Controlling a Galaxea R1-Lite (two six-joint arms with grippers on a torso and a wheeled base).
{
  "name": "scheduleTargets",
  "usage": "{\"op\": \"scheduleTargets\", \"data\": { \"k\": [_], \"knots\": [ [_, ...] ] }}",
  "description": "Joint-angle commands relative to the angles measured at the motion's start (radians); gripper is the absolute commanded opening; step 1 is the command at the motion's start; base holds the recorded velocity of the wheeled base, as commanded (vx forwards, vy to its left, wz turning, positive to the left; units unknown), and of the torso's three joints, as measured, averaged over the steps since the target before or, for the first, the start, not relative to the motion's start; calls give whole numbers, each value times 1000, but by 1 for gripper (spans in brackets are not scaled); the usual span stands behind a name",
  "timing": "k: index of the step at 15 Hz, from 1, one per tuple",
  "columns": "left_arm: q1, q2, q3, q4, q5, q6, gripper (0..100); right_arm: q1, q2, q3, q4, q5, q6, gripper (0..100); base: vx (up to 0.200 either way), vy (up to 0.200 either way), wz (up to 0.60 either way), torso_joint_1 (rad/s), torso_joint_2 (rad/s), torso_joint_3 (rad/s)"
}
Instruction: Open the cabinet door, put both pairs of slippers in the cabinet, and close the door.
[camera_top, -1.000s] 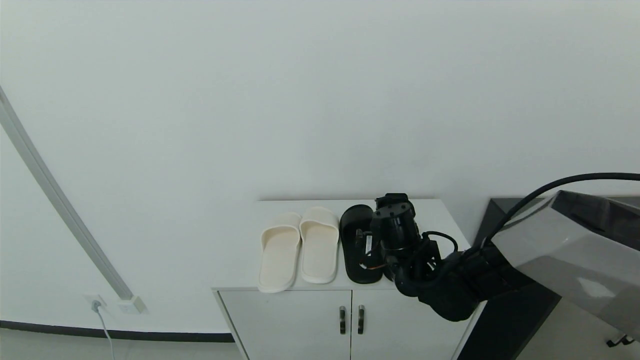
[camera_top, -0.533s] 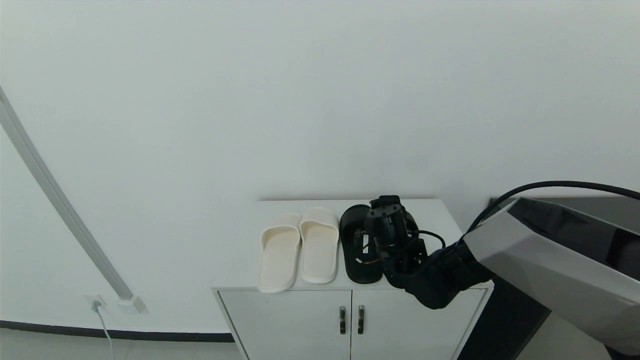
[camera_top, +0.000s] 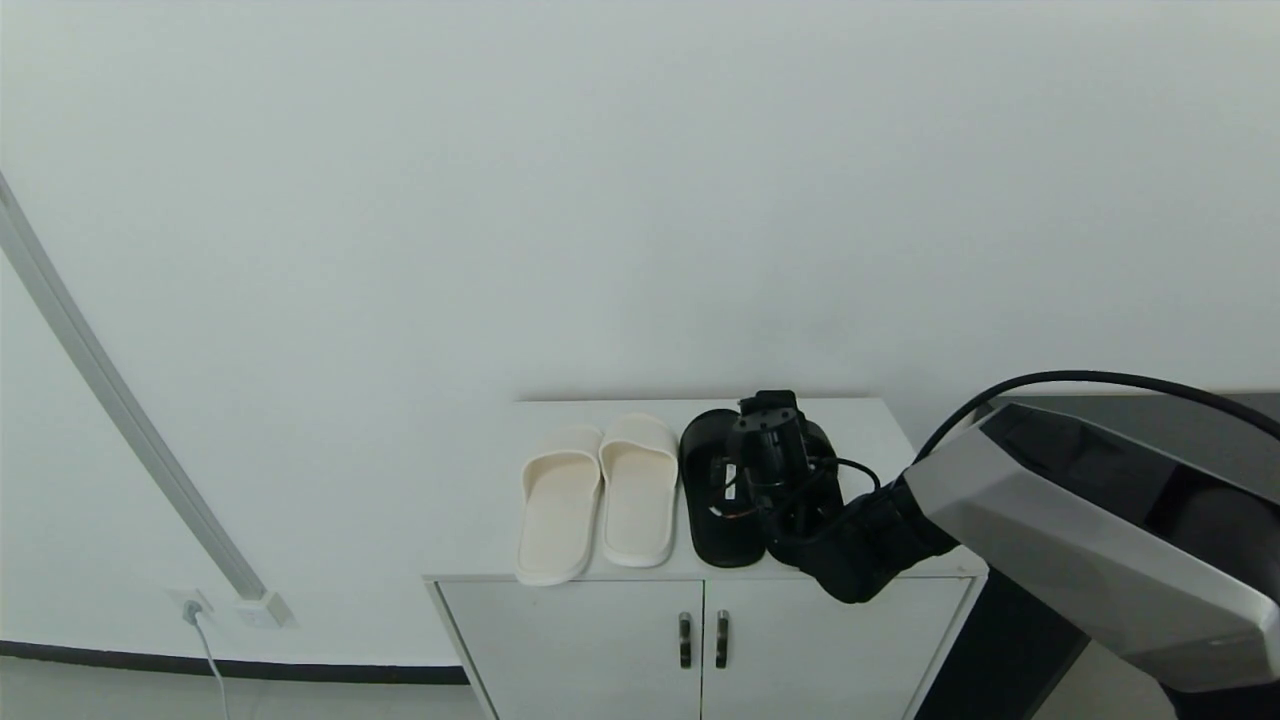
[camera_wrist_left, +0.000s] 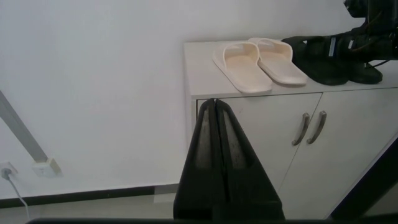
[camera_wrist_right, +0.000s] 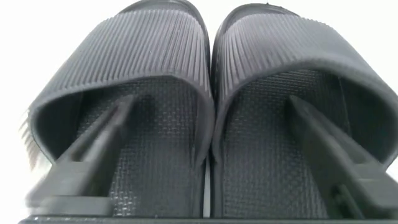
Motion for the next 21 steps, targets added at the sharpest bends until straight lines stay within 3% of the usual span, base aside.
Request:
{"op": "scheduleTargets", "data": {
  "k": [1, 11, 14, 18, 21],
  "knots": [
    [1, 1, 0, 0, 0, 0, 0, 0, 3, -3, -1, 0, 0, 0, 0, 0, 0, 0, 0, 0],
    [1, 1, 0, 0, 1, -2, 0, 8, -113, 63, -2, -11, -4, 0, 0, 0, 0, 0, 0, 0],
    [1, 1, 0, 1, 1, 8, 0, 25, -336, 265, -7, 18, -35, 0, 0, 0, 0, 0, 0, 0],
    [1, 1, 0, 0, 1, 6, 0, 84, -627, 566, -13, 168, -66, 0, 0, 0, 0, 0, 0, 0],
    [1, 1, 0, 0, 3, 1, 0, 110, -794, 755, -13, 388, -99, 0, 0, 0, 0, 0, 0, 0]
  ]
}}
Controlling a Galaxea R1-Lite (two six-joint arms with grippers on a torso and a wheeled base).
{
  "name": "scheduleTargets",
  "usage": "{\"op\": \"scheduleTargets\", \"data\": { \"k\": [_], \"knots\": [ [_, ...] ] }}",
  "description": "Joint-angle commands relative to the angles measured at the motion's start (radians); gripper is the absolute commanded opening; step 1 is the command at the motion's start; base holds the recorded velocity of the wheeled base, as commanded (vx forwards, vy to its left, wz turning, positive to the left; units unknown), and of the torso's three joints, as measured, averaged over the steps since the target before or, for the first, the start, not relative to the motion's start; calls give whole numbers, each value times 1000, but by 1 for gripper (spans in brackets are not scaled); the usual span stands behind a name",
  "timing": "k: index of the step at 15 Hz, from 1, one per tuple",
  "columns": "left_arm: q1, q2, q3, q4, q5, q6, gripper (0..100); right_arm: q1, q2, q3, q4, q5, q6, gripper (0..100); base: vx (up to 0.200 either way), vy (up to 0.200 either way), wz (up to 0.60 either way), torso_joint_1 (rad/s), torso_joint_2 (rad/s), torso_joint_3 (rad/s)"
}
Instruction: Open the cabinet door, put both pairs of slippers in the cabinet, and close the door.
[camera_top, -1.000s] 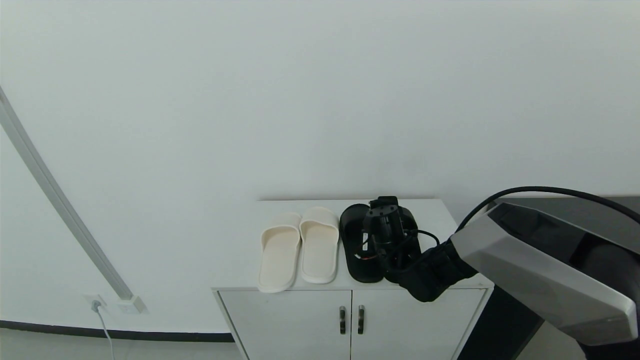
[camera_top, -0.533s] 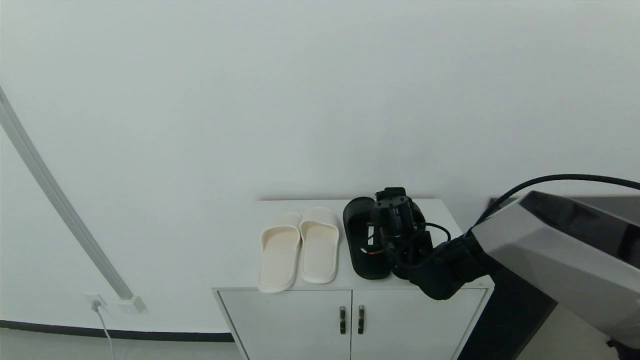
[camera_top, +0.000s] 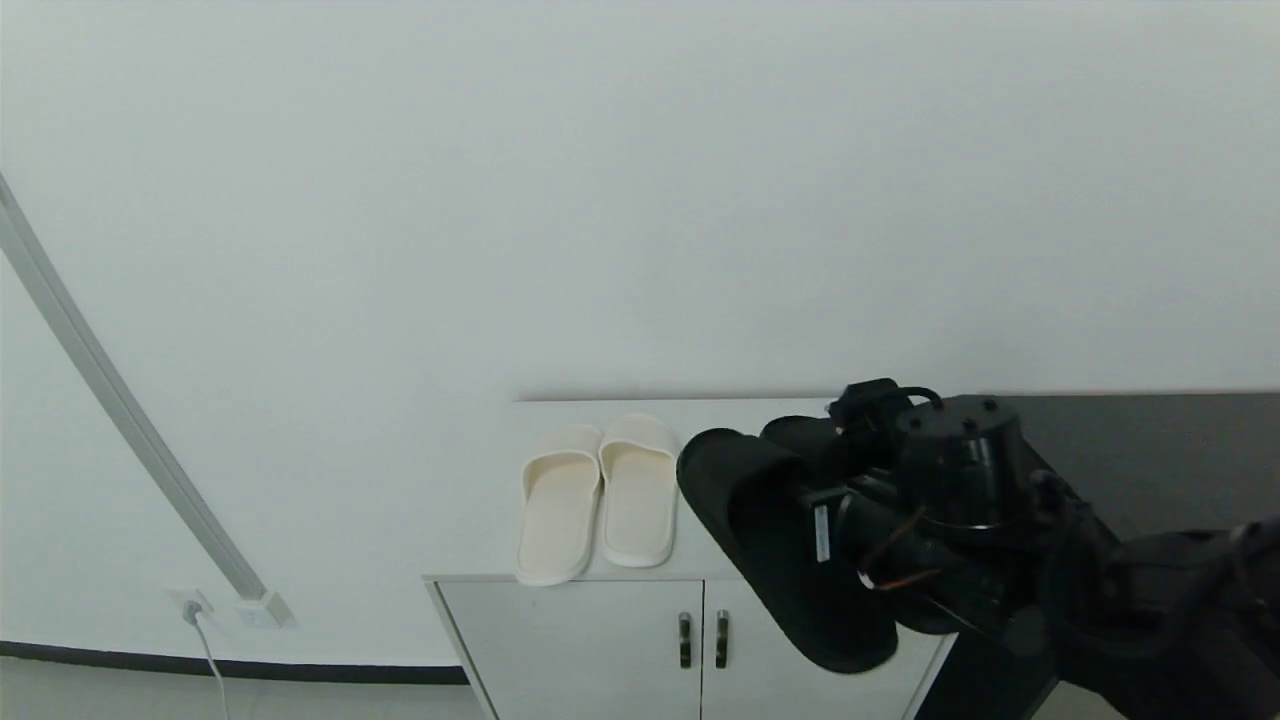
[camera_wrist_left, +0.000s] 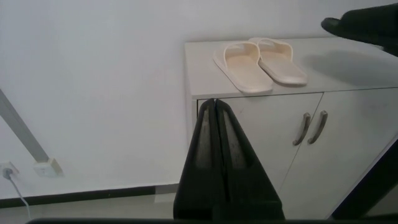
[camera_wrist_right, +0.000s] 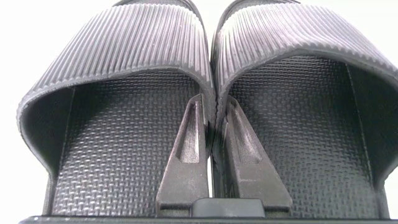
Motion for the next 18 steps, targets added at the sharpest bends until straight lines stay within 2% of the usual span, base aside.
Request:
{"op": "scheduleTargets", "data": {
  "k": [1, 3, 8, 12, 18],
  "knots": [
    [1, 1, 0, 0, 1, -2, 0, 22, -216, 172, -1, 167, -41, 0, 0, 0, 0, 0, 0, 0],
    [1, 1, 0, 0, -1, -2, 0, 22, -293, 237, 4, 281, -84, 0, 0, 0, 0, 0, 0, 0],
    [1, 1, 0, 0, -3, -2, 0, 45, -285, 266, 1, 308, -89, 0, 0, 0, 0, 0, 0, 0],
    [1, 1, 0, 0, -1, -2, 0, 45, -284, 272, -1, 310, -89, 0, -200, 0, 0, 10, 6, -1],
    [1, 1, 0, 0, -1, -2, 0, 50, -287, 278, -1, 324, -90, 0, 0, 0, 0, 0, 0, 0]
  ]
}}
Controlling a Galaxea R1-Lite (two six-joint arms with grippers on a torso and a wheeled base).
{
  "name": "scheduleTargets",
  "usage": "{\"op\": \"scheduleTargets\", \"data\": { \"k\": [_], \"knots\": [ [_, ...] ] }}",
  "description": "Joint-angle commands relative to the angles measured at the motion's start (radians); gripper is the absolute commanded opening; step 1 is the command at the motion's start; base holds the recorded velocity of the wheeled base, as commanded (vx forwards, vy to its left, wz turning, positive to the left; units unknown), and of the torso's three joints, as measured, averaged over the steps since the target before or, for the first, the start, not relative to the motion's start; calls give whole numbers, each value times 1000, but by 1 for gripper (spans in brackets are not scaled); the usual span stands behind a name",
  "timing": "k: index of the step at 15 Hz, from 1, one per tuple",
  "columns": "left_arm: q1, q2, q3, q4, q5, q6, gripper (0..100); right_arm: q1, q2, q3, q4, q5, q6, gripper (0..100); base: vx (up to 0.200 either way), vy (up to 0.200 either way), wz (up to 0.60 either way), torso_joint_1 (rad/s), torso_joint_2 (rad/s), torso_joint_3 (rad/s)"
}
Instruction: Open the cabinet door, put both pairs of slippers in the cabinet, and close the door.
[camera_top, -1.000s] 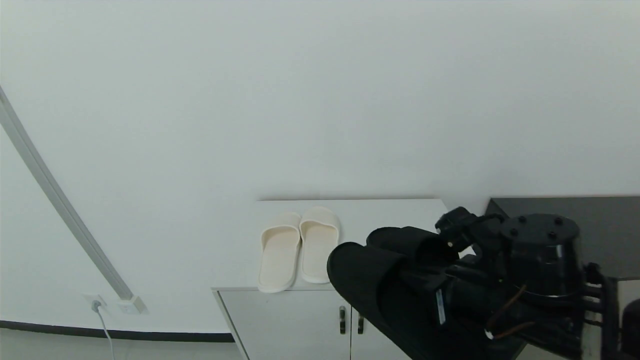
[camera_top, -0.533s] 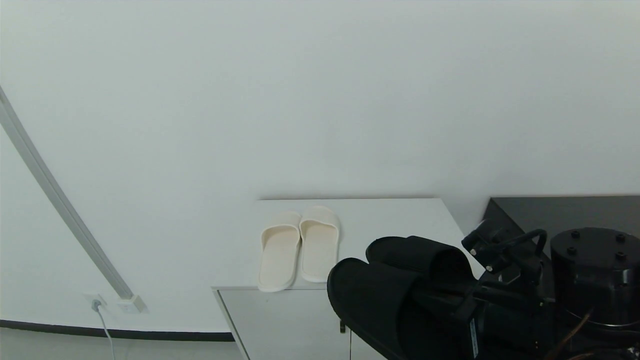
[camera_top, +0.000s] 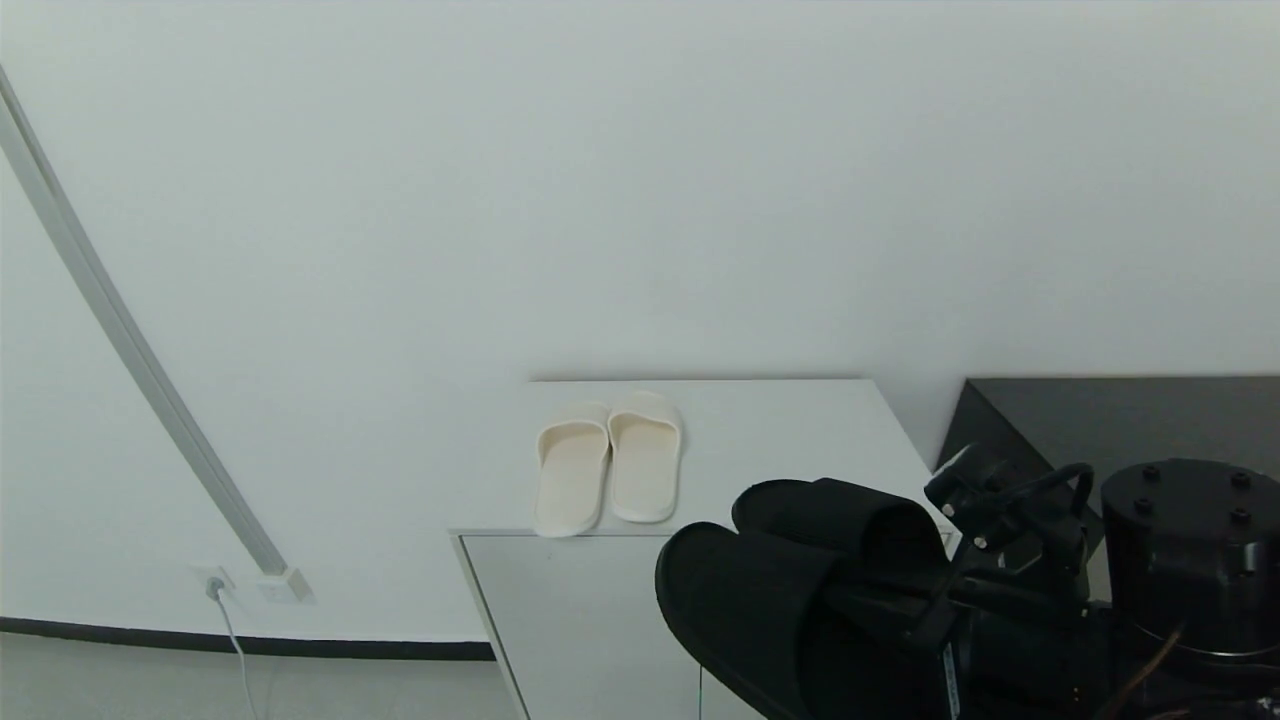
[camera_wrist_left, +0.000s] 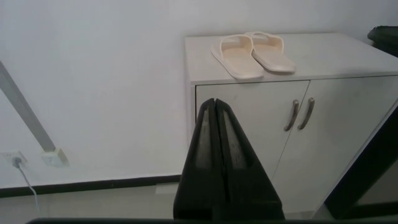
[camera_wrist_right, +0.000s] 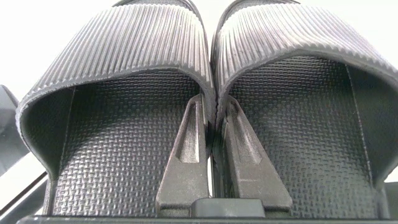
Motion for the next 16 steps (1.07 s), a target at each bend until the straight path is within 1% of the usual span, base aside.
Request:
{"op": "scheduleTargets", "data": {
  "k": [1, 4, 10, 13, 14, 16],
  "knots": [
    [0, 1, 0, -1, 0, 0, 0, 4, 1, 3, -1, 1, 2, 0, 0, 0, 0, 0, 0, 0],
    [0, 1, 0, -1, 0, 0, 0, 4, 0, 5, -1, 4, 2, 0, 0, 0, 0, 0, 0, 0],
    [0, 1, 0, -1, 0, 0, 0, 35, 1, 20, -1, 4, 0, 0, 0, 0, 0, -5, 11, 9],
    [0, 1, 0, 1, -3, 1, 0, 37, 4, 19, -1, 4, 0, 0, 0, 0, 0, -134, 315, 162],
    [0, 1, 0, 1, -3, 1, 100, 37, 6, 19, -1, 2, 0, 0, 0, 0, 0, -144, 344, 183],
    [0, 1, 0, 1, -2, 1, 100, 37, 6, 20, -1, 2, -2, 0, 0, 0, 0, -154, 337, 183]
  ]
}}
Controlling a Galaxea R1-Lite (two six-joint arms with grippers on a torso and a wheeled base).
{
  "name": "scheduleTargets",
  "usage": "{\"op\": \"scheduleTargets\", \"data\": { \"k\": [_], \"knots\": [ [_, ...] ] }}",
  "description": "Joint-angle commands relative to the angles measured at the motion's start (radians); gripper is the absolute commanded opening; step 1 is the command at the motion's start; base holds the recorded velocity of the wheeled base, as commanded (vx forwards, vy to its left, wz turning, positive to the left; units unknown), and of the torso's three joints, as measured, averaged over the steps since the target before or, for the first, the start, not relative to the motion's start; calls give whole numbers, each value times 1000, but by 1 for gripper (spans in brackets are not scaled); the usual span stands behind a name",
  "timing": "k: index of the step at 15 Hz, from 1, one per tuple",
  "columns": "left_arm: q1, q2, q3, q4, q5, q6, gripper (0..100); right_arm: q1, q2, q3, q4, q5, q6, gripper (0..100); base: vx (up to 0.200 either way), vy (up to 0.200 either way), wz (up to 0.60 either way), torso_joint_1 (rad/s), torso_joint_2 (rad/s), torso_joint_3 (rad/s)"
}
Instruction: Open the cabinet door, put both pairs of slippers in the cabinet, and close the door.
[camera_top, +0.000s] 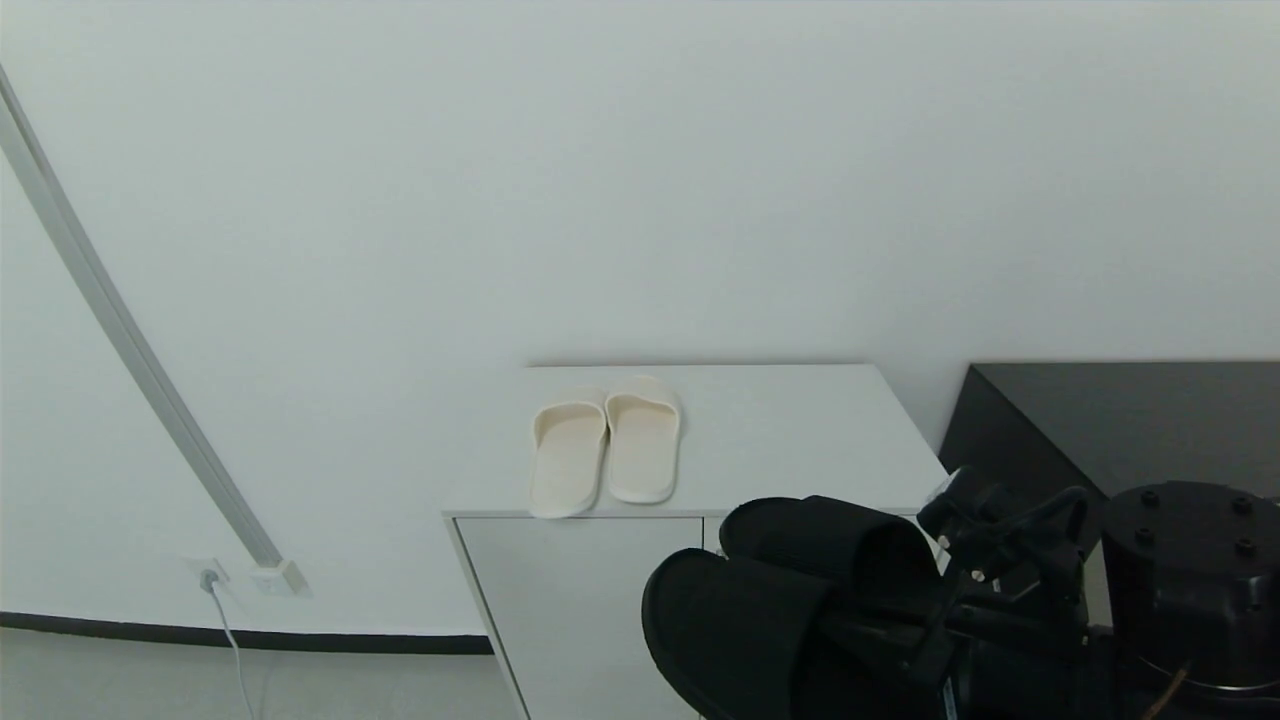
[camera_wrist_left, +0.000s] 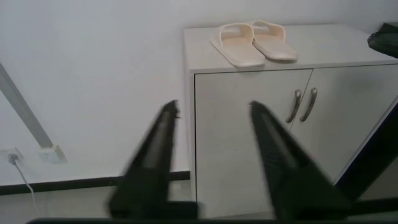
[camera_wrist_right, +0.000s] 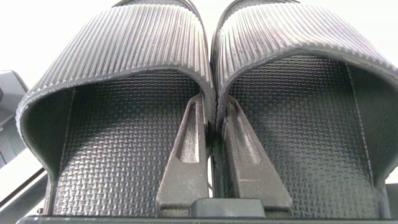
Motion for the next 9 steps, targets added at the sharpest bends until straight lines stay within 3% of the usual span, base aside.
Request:
{"op": "scheduleTargets", "data": {
  "k": [1, 9],
  "knots": [
    [0, 1, 0, 0, 0, 0, 100, 2, 6, 1, 0, 0, 0, 0, 0, 0, 0, -159, 344, 188],
    [0, 1, 0, 0, 0, -1, 100, 10, 2, 5, 0, 0, 0, 0, 0, 0, 0, -166, 374, 209]
  ]
}}
